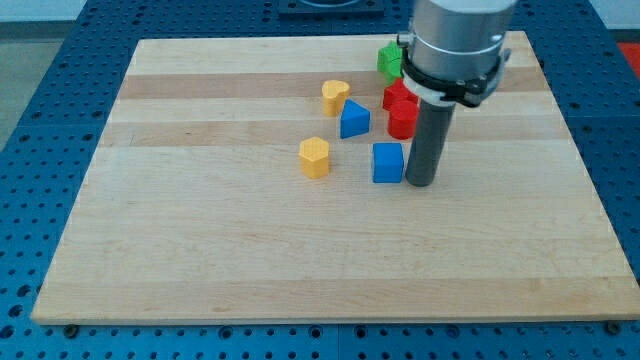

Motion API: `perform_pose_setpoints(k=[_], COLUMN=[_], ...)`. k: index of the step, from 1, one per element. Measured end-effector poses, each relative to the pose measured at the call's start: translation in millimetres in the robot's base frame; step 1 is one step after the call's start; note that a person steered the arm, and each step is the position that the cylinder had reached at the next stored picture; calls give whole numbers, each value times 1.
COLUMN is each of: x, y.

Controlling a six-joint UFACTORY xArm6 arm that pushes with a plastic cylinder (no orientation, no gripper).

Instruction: Push the blue triangle into the yellow heart

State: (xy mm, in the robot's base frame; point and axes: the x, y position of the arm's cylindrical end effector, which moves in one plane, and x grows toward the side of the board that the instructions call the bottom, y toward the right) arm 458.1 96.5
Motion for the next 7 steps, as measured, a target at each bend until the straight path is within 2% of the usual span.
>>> perform_pose_setpoints(k=[4,7], x=[-68,-95], y=[-59,-103])
